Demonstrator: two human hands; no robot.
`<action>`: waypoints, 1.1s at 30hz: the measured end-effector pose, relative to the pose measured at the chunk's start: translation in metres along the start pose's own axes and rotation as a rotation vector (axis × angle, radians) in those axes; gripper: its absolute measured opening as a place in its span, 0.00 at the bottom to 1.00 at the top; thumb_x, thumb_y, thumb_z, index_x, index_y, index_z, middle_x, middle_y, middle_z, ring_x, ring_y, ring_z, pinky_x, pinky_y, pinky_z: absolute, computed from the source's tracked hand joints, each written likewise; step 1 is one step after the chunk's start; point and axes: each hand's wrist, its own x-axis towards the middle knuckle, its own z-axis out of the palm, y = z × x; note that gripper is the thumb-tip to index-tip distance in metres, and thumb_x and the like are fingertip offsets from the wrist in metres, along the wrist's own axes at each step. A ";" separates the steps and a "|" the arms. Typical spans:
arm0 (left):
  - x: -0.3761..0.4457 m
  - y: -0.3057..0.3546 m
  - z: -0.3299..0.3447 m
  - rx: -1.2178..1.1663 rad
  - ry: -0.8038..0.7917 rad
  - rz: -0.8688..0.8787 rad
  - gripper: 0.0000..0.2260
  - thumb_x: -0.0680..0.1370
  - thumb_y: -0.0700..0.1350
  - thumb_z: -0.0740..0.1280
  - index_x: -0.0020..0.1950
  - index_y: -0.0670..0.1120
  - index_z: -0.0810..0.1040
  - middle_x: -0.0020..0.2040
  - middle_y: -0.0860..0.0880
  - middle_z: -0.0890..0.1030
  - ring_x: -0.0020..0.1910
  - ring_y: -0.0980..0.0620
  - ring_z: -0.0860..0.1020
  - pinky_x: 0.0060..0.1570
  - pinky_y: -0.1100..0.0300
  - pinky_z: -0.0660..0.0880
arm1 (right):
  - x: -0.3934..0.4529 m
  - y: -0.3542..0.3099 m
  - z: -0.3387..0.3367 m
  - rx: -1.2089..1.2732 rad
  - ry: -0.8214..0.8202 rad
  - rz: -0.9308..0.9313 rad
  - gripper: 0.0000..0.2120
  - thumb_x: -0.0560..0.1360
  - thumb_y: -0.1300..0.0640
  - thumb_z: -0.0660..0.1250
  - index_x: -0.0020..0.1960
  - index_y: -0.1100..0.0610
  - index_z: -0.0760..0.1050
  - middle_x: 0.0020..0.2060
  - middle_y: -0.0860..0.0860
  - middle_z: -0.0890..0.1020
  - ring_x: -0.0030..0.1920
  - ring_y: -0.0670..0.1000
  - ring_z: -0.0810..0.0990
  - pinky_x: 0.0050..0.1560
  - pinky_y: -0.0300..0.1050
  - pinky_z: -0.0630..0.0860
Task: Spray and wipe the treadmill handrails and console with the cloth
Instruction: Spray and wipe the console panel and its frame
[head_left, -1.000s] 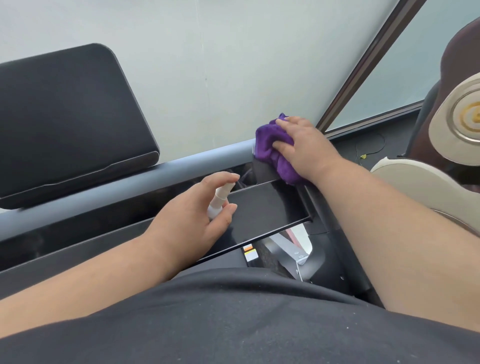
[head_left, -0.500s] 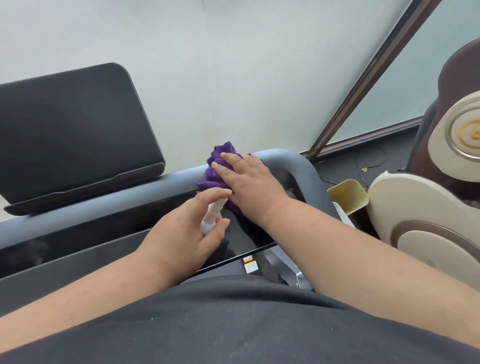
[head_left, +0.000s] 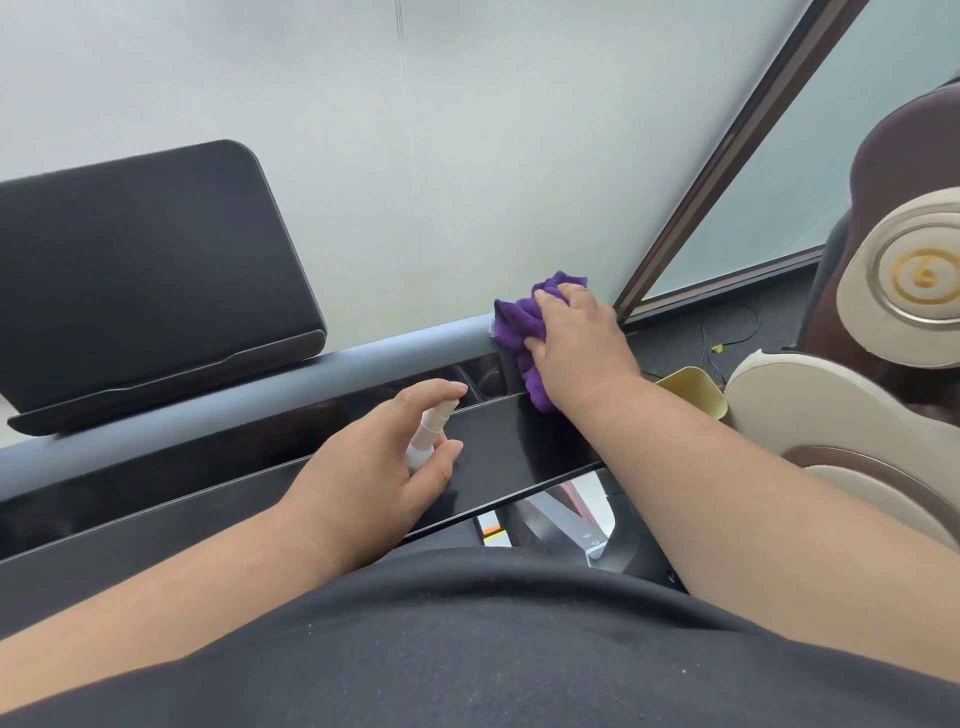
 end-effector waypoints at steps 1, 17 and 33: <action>0.000 0.000 0.000 0.007 0.002 0.002 0.20 0.74 0.64 0.58 0.65 0.73 0.61 0.47 0.62 0.79 0.43 0.57 0.78 0.45 0.55 0.77 | 0.000 -0.006 0.002 -0.007 -0.002 -0.048 0.25 0.79 0.48 0.64 0.75 0.48 0.64 0.74 0.53 0.63 0.69 0.60 0.64 0.72 0.54 0.62; 0.028 0.031 0.031 0.028 -0.010 0.008 0.20 0.77 0.60 0.63 0.65 0.74 0.60 0.47 0.70 0.75 0.44 0.64 0.77 0.42 0.61 0.70 | -0.109 0.069 -0.005 0.185 -0.009 0.318 0.28 0.74 0.45 0.69 0.72 0.47 0.70 0.68 0.53 0.68 0.65 0.59 0.70 0.68 0.51 0.67; 0.043 0.059 0.067 0.108 -0.074 0.073 0.21 0.78 0.55 0.65 0.65 0.72 0.61 0.46 0.67 0.76 0.41 0.65 0.76 0.39 0.66 0.70 | -0.106 0.061 0.005 0.235 0.070 0.218 0.21 0.76 0.49 0.68 0.69 0.45 0.73 0.69 0.51 0.67 0.64 0.57 0.65 0.65 0.52 0.68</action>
